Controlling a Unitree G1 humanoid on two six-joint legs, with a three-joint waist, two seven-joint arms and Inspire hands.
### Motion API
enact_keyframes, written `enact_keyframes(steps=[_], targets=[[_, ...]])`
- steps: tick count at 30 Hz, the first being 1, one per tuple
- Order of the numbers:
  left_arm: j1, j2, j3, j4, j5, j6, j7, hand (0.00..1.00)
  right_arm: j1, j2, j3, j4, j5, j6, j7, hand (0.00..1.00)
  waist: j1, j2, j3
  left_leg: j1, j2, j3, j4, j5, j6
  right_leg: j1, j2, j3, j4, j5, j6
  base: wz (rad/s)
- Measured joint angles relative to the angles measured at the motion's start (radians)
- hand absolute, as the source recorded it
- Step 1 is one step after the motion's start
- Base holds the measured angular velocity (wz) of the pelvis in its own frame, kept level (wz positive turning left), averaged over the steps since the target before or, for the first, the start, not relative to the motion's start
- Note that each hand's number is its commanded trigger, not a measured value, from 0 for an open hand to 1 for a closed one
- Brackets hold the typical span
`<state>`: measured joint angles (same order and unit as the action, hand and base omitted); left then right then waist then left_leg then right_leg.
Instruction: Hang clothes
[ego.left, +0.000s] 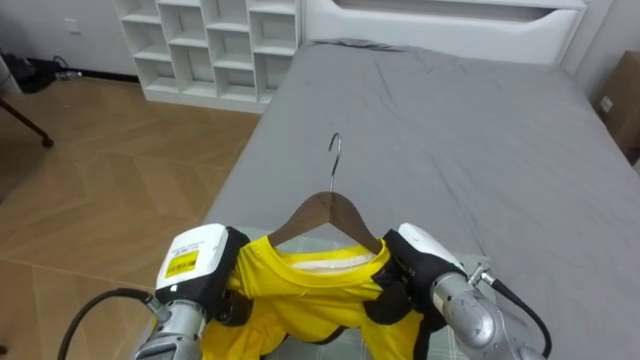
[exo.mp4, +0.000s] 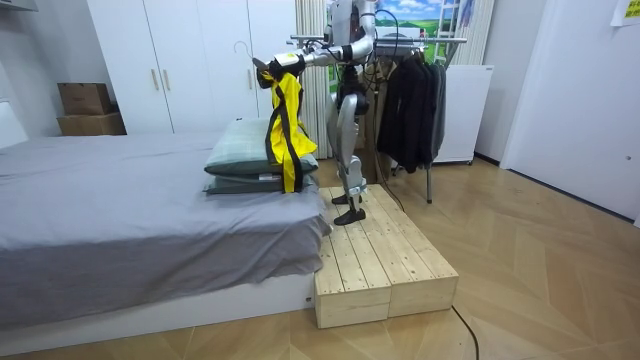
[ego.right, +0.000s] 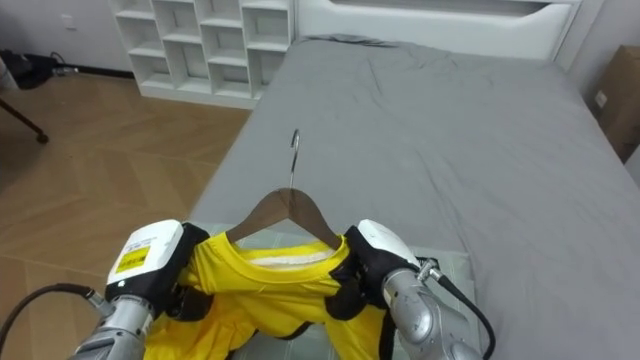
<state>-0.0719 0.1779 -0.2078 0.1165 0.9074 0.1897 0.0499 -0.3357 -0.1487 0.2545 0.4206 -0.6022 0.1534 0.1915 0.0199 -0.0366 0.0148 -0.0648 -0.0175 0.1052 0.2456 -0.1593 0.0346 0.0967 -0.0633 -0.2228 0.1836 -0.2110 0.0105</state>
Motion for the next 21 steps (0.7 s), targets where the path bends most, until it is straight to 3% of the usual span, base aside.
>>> enact_keyframes(steps=[1,2,3,4,8,17,21], targets=[[0.000,0.000,0.000,0.000,0.000,0.000,0.000,1.00,0.000,0.000,0.000,0.000,0.000,0.000,0.000,1.00,0.000,0.000,0.0002,0.000,0.000,0.000,0.001,0.000,0.000,0.000,0.000,0.000,0.000,0.000,0.000,0.00],[0.000,0.000,0.000,0.000,0.000,0.000,0.000,0.93,0.000,0.000,0.000,0.000,0.000,0.000,0.000,1.00,-0.002,0.001,0.0006,-0.001,0.001,0.000,0.001,0.000,0.000,0.000,0.000,0.000,0.000,0.000,0.000,0.00],[0.000,0.000,0.000,0.000,0.000,0.000,0.000,0.66,0.000,-0.001,0.000,0.000,0.001,0.000,0.000,1.00,-0.002,0.002,0.0012,0.000,0.001,-0.002,0.002,0.000,0.000,0.000,0.000,0.001,0.000,0.000,0.000,0.00],[0.000,0.000,0.000,0.000,0.000,0.000,0.000,0.00,0.000,-0.001,0.000,0.000,0.001,0.000,0.000,1.00,-0.003,0.002,0.0013,0.000,0.001,-0.002,0.002,0.000,0.000,0.001,0.000,0.001,0.000,0.000,0.000,0.00],[0.000,-0.001,0.001,-0.007,-0.002,0.000,-0.012,0.00,0.000,-0.003,-0.001,0.000,0.000,0.000,0.000,1.00,-0.010,0.002,0.0013,0.001,0.002,-0.002,0.005,0.000,0.000,0.003,0.001,0.000,0.000,0.000,0.000,0.00],[0.007,-0.033,0.005,-0.044,-0.150,-0.008,-0.030,0.00,0.005,-0.008,-0.006,0.000,-0.035,0.000,-0.006,1.00,-0.014,0.002,0.0009,0.015,0.000,0.000,-0.006,0.000,0.000,0.009,0.001,0.004,0.001,0.000,0.000,0.00],[0.011,-0.034,0.004,-0.044,-0.200,-0.008,-0.041,0.00,0.020,-0.008,-0.006,0.000,-0.043,0.000,-0.008,1.00,-0.015,0.002,0.0007,0.026,0.000,0.001,-0.008,0.000,0.000,0.017,0.000,0.003,0.001,0.000,0.000,0.00]])
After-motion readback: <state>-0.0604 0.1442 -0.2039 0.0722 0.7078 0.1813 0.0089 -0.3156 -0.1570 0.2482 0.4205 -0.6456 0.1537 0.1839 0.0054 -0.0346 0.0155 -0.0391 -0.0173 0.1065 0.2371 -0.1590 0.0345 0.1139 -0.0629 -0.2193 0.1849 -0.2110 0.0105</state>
